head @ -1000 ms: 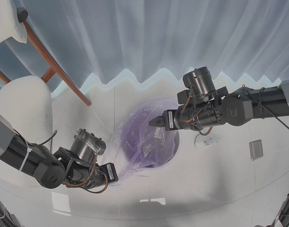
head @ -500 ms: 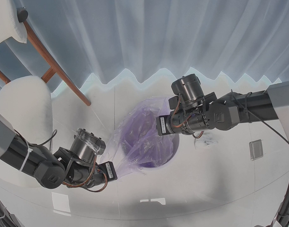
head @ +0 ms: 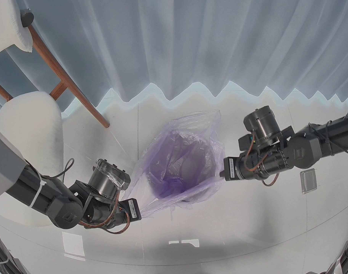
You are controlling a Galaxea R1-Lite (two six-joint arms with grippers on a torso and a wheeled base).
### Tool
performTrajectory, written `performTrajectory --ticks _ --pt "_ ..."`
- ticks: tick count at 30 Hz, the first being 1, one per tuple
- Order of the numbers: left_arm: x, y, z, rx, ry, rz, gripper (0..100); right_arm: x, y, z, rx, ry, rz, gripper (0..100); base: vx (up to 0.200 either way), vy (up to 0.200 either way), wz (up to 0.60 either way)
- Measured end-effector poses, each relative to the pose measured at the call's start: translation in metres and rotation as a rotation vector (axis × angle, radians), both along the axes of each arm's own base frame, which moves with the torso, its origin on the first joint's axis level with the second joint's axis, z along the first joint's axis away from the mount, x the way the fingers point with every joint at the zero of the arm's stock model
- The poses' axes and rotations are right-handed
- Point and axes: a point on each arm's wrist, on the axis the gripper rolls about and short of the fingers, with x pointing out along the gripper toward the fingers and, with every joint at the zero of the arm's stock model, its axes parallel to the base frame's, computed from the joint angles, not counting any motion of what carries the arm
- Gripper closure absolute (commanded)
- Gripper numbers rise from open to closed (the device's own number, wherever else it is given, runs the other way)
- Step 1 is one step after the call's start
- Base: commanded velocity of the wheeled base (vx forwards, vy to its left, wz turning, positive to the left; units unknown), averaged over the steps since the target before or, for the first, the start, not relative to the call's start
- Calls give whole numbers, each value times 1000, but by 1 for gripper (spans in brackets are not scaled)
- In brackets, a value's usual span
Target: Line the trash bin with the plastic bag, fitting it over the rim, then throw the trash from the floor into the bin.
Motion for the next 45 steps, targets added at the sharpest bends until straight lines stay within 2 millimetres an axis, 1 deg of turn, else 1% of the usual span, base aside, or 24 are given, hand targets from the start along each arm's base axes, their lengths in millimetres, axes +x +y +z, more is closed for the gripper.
performTrajectory --ticks 3,7,11,14,19,24,26,29,34,35,39,42,45 --pt "2 1 -8 43 8 -9 100 -13 -10 -13 0 43 -17 100 0 0 0" --pt "5 2 -19 87 25 -13 100 -24 -18 -30 16 47 -28 100 0 0 0" --pt "12 3 -34 121 33 -5 100 -30 -22 -49 43 47 -50 100 0 0 0" --pt "19 3 -45 145 33 4 100 -29 -22 -65 57 70 -79 100 0 0 0" --pt "29 3 -63 190 32 9 100 -20 -18 -85 85 79 -121 100 0 0 0" --pt "41 3 -72 208 29 28 100 -7 -18 -100 73 84 -158 100 0 0 0" --pt "47 2 -73 205 19 39 100 -1 -17 -102 73 77 -179 100 0 0 0" --pt "60 -1 -72 208 -34 75 100 15 -17 -102 97 60 -238 100 0 0 0" --pt "72 -8 -71 186 -129 108 100 31 -21 -102 122 46 -304 100 0 0 0" --pt "72 -8 -72 181 -139 108 0 33 -23 -102 124 45 -313 0 0 0 0" --pt "65 -6 -80 201 -116 103 0 38 -29 -103 124 46 -344 0 0 0 0" --pt "60 -4 -80 201 -108 101 0 34 -31 -103 130 57 -357 0 0 0 0" --pt "53 -3 -76 189 -123 98 0 25 -34 -102 130 78 -355 0 0 0 0"
